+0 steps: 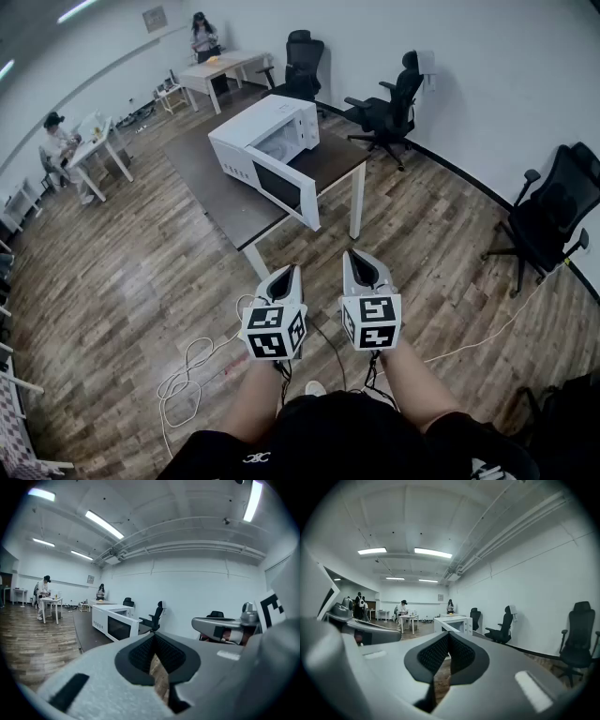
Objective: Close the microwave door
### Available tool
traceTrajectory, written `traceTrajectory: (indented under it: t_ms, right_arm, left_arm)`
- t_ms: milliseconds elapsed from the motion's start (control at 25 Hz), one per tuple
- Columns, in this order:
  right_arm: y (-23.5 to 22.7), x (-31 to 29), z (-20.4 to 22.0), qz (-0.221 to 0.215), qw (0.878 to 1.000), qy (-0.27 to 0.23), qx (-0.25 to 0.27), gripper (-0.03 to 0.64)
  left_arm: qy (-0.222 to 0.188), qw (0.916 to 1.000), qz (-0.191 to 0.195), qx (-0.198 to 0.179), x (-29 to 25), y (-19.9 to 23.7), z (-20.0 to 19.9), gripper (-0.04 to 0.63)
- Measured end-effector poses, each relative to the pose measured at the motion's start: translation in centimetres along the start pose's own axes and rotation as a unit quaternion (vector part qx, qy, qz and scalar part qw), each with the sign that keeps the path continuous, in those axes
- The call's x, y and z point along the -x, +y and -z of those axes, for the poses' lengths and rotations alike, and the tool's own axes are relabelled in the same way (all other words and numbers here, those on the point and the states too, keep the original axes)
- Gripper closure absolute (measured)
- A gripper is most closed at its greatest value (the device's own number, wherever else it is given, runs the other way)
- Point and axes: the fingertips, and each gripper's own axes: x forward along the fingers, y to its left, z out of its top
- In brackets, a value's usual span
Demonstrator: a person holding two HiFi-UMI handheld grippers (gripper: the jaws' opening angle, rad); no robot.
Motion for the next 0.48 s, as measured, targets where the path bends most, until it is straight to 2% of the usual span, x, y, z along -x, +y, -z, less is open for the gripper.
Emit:
traceTrajectory:
  t_ms: [280, 480]
  right_arm:
    - [1.5, -1.5, 1.0, -0.003, 1.000, 0.011, -0.007, 0.609]
    - [1.8, -3.0, 1.0, 0.010, 1.000, 0.011, -0.008, 0.607]
  left_arm:
    - [0.007, 1.0000, 0.002, 0.002, -0.2, 1.8, 0.3, 0.584]
    - [0.009, 0.9999, 0.004, 0.002, -0.8, 3.1, 0.3, 0.584]
